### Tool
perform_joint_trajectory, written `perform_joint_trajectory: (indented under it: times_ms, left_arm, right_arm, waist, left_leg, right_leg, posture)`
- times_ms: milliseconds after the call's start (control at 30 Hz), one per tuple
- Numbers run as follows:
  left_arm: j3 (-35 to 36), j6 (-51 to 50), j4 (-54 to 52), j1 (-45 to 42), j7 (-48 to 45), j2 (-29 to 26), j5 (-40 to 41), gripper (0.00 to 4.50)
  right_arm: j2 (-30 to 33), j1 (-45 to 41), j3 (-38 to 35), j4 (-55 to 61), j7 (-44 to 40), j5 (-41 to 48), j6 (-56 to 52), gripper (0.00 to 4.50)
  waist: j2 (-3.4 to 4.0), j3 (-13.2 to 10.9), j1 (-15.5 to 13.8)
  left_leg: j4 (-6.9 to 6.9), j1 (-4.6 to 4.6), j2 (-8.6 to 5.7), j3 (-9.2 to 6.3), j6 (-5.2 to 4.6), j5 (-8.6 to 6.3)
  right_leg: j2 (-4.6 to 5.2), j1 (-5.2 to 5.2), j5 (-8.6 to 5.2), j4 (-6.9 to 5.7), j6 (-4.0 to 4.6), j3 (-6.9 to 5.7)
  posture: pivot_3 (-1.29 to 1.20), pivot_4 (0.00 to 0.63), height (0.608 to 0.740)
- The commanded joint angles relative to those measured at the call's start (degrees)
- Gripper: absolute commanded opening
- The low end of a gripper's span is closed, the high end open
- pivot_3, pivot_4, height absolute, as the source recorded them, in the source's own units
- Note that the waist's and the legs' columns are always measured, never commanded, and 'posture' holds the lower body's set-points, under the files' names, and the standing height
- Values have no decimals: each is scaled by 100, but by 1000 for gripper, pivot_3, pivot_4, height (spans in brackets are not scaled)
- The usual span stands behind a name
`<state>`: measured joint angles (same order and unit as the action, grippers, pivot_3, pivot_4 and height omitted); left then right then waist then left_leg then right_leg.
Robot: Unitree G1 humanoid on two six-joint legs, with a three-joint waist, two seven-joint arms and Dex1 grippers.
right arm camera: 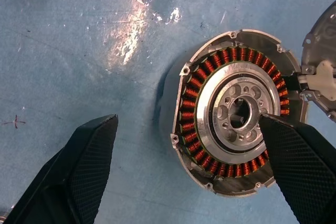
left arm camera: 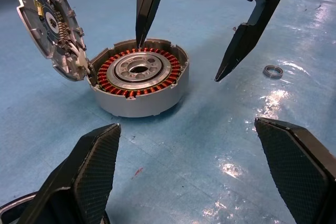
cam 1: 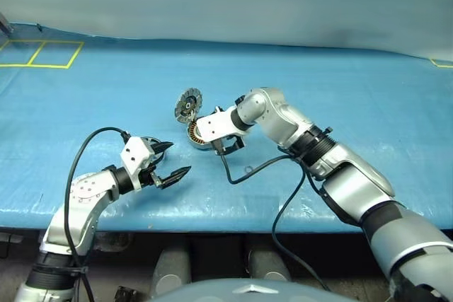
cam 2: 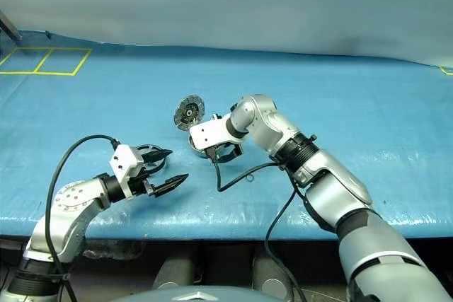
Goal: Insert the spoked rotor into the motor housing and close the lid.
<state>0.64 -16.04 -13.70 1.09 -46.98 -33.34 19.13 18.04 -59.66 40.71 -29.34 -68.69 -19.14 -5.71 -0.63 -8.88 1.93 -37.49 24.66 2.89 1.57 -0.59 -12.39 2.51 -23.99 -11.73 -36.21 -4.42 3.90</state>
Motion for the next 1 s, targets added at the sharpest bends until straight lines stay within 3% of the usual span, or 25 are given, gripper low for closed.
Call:
perform_joint_trajectory:
  times_ms: [33,433,533,733,900,1000]
  left_arm:
    - [126,54,-270,63,80,22,71,4481]
    - [172,88,-386,294,241,56,57,4481]
    - [200,95,-402,336,273,59,51,4500]
    - [226,105,-401,352,299,37,53,4500]
    - [233,118,-378,323,308,17,48,4500]
    - [255,129,-342,292,286,-6,55,4500]
  right_arm:
    - [-122,-259,-119,-260,-34,-57,238,4499]
    - [-681,-585,-236,-1653,91,-126,692,4499]
    - [-775,-620,-281,-1845,82,-127,743,3989]
    - [-799,-590,-396,-1883,107,-141,834,2175]
    - [-613,-341,-504,-1364,-6,-109,694,1894]
    - [-385,129,-633,-457,-138,24,279,1868]
  waist:
    - [0,0,14]
    - [-1,0,37]
    - [0,0,46]
    - [-4,2,36]
    - [-4,2,55]
    - [-4,2,34]
  left_leg:
    - [0,0,0,0,0,0]
    - [1,-2,14,4,22,13]
    - [5,-2,14,4,32,19]
    - [9,-2,13,4,34,20]
    - [10,-8,15,3,43,27]
    - [12,-5,14,0,44,27]
  right_leg:
    - [0,-1,0,-1,0,0]
    - [-14,-45,-24,-83,37,3]
    - [-14,-46,-24,-83,38,3]
    - [-13,-45,-24,-81,38,3]
    - [-14,-46,-24,-87,38,2]
    - [-14,-47,-24,-87,38,2]
  posture:
    - [0,150,740]
    - [0,150,740]
    - [0,150,740]
    - [0,150,740]
    - [0,150,740]
    - [0,150,740]
